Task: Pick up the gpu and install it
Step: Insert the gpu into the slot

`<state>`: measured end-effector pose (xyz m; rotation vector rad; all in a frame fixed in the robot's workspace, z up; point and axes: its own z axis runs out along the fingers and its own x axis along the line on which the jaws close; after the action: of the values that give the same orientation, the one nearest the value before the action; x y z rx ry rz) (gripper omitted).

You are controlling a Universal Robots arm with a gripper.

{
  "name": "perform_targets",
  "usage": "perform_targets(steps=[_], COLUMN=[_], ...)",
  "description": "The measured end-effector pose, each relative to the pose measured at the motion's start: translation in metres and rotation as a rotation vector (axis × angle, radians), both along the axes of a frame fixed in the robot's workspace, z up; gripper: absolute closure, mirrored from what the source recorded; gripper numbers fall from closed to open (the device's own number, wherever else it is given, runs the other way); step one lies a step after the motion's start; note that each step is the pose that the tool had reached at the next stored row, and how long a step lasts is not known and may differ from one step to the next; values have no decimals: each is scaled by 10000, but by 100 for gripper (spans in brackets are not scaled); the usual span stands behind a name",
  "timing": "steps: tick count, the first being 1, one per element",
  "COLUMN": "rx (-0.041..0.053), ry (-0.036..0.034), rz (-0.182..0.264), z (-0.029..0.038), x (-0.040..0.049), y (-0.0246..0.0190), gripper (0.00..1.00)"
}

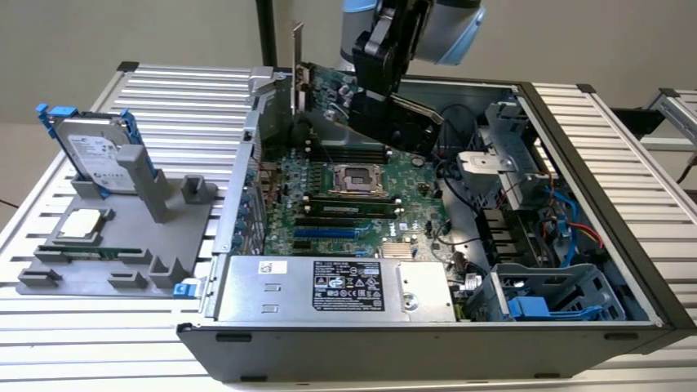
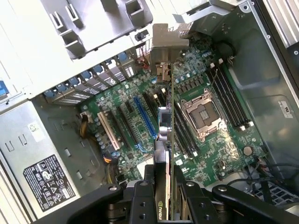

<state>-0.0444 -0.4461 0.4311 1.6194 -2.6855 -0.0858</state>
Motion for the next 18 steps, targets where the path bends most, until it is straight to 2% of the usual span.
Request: perform_targets(steps=[18], rx=[0], ry=[0], rz=[1311], z=[1], x=[0], y=[0], gripper=[100])
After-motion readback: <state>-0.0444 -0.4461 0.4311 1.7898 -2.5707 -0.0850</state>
